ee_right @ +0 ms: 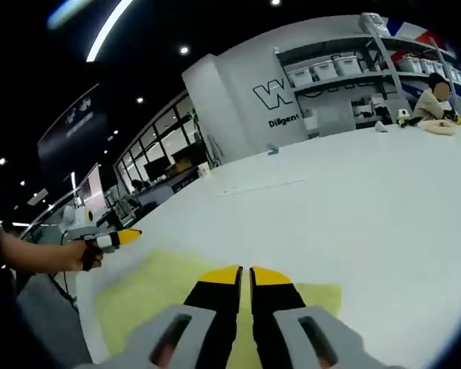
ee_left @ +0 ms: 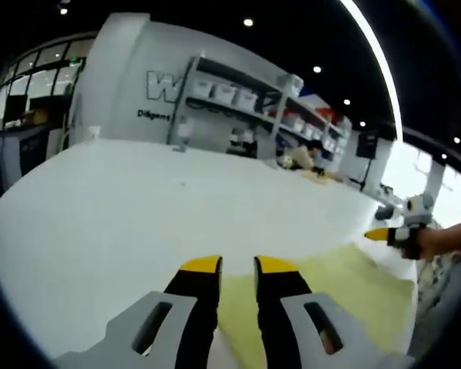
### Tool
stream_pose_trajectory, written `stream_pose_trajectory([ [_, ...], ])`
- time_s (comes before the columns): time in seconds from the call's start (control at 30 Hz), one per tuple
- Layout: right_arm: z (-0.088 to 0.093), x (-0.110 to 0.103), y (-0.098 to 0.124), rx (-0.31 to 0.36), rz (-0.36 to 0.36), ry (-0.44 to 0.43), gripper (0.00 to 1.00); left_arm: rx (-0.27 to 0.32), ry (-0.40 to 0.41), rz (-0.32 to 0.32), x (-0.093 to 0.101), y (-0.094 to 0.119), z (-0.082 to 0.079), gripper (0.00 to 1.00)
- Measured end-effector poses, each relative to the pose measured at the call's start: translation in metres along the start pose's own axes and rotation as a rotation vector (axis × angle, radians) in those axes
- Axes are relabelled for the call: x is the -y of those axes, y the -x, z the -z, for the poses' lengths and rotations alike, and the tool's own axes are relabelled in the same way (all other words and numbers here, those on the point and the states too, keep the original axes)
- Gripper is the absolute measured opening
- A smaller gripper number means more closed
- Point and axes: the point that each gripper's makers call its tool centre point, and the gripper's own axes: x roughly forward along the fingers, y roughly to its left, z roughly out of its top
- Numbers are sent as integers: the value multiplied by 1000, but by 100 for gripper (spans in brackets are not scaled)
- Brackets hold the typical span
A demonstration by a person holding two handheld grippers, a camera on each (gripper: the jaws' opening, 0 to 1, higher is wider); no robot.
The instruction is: Fold the garment on the visible template until the final outline fits inside the template.
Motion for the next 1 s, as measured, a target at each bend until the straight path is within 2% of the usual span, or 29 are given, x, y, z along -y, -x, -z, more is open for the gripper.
stream_pose_trajectory([
  [0.07,2,0,7,-5,-2,3,5,-5,-10,21,3,4,1,20],
  [0.1,11,4,24,-19,0,1,6,-33,-37,74,10,15,7,22],
  [0.13,23,7,61,-32,-6,-15,8,-80,-96,167,29,39,17,23],
  [0.17,26,5,70,-34,-8,-15,11,-102,-111,205,37,49,21,25],
  [0.23,31,2,87,-39,-24,-13,17,-120,-142,238,46,63,25,31],
  [0.3,36,-4,112,-49,-35,28,19,-149,-131,265,47,82,34,35],
  [0.37,41,-9,127,-70,-51,52,19,-177,-134,271,53,95,42,35],
  [0.43,50,-16,146,-105,-73,73,19,-227,-157,279,50,111,54,34],
  [0.5,58,-24,155,-131,-103,71,19,-265,-163,300,58,123,63,33],
  [0.53,65,-27,161,-153,-115,96,18,-290,-164,316,55,130,67,33],
  [0.57,69,-28,163,-166,-118,112,18,-302,-168,322,56,132,70,33],
  [0.63,91,-26,169,-246,-122,168,18,-366,-211,349,49,143,83,33],
  [0.7,103,-28,166,-272,-137,182,19,-398,-226,367,56,147,90,34],
  [0.83,115,-32,152,-282,-166,193,19,-444,-249,411,62,153,100,33],
  [0.87,116,-31,149,-284,-166,195,19,-466,-246,421,61,154,105,33],
  [0.9,118,-30,146,-290,-166,198,20,-491,-285,431,56,155,111,33],
  [0.93,120,-30,142,-305,-173,214,21,-497,-298,432,57,158,111,33],
  [1.0,119,-31,139,-305,-189,225,19,-521,-292,440,56,156,117,32],
])
